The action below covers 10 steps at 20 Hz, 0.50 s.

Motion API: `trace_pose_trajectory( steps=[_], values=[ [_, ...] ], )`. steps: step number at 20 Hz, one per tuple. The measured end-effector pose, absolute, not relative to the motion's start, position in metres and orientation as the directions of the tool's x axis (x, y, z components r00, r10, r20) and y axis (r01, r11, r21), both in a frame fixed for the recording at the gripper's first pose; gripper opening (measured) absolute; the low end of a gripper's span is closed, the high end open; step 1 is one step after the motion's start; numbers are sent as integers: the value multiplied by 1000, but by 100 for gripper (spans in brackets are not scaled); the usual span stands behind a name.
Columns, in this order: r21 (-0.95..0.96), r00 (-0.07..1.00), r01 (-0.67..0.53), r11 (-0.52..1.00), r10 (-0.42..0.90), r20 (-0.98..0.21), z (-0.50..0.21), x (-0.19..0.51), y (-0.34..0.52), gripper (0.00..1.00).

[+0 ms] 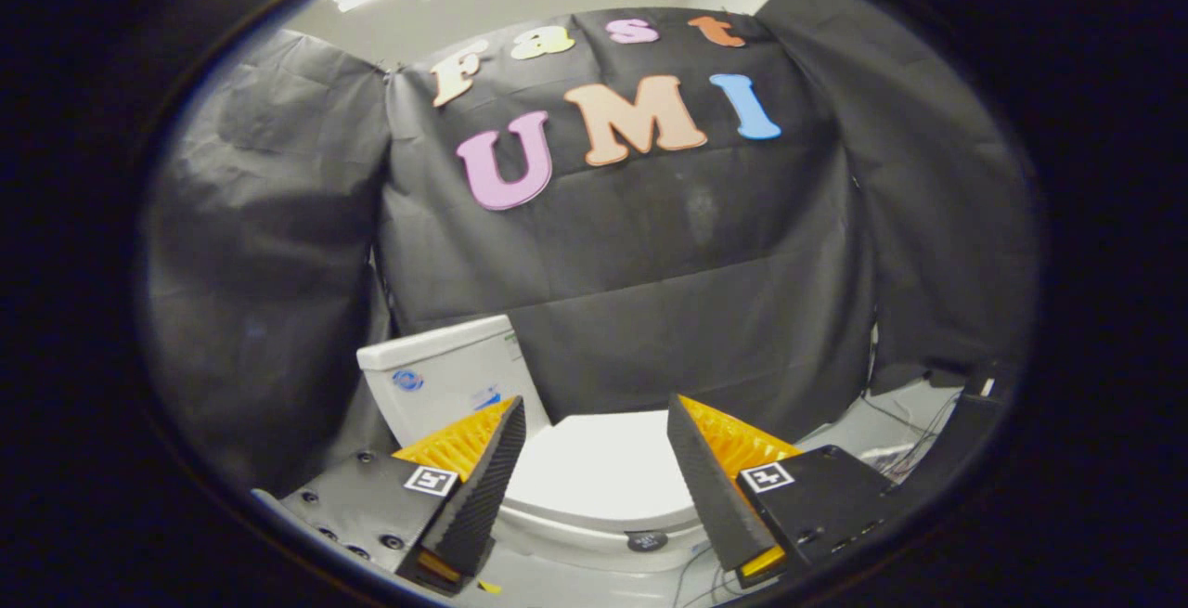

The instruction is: Open the toilet lid.

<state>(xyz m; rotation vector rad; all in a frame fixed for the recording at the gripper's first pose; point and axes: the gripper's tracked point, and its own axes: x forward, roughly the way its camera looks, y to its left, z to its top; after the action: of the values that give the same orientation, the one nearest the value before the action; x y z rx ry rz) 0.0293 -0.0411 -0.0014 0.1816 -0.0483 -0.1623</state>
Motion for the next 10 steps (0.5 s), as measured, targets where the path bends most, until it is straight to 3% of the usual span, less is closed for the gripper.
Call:
trace_pose_trajectory(
  steps=[4,6,10],
  values=[
    [319,955,247,915,-285,80,-8,48,-54,94],
    [346,936,310,886,-347,51,-22,56,-57,94],
    [427,893,422,800,-448,-44,-60,69,-60,82]
  ],
)
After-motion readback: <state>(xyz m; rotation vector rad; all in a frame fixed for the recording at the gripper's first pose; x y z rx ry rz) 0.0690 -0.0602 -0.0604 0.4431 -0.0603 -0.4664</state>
